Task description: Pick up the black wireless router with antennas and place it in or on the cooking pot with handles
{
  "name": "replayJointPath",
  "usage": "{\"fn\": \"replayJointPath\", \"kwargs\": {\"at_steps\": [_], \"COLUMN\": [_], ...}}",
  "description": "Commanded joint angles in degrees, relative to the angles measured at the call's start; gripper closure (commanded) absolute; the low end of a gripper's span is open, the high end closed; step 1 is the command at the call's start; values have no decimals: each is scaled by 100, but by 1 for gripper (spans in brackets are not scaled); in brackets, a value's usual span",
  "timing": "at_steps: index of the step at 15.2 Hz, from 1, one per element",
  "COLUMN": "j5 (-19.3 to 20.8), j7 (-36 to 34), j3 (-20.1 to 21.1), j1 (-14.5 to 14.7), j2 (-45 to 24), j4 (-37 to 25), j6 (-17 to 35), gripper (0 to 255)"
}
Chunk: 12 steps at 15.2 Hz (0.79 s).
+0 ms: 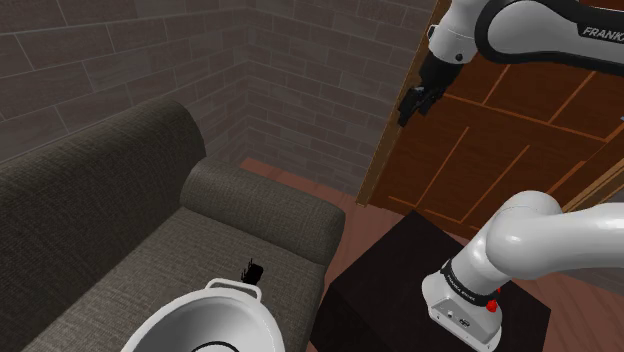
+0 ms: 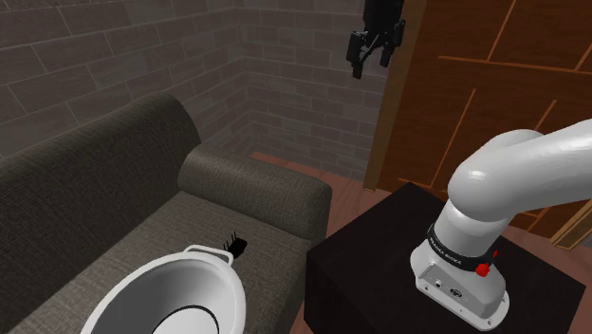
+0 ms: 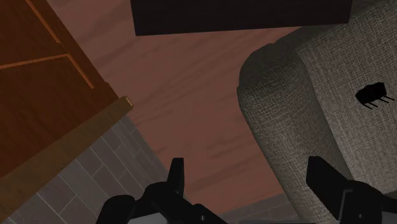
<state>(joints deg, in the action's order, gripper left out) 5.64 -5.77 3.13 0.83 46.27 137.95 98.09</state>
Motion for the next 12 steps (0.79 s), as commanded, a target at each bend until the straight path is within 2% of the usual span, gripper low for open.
{"fn": "replayJointPath", "kwargs": {"at_steps": [1,7,12], "j5": [0,-259,-442], "j7": [0,-368,-692], "j3": [0,373,728], "j1": [0,253,458], "j2": [0,-207,-637], "j4": [0,797,1277], "j6": [0,1086,2074], "gripper": [0,0,0]}}
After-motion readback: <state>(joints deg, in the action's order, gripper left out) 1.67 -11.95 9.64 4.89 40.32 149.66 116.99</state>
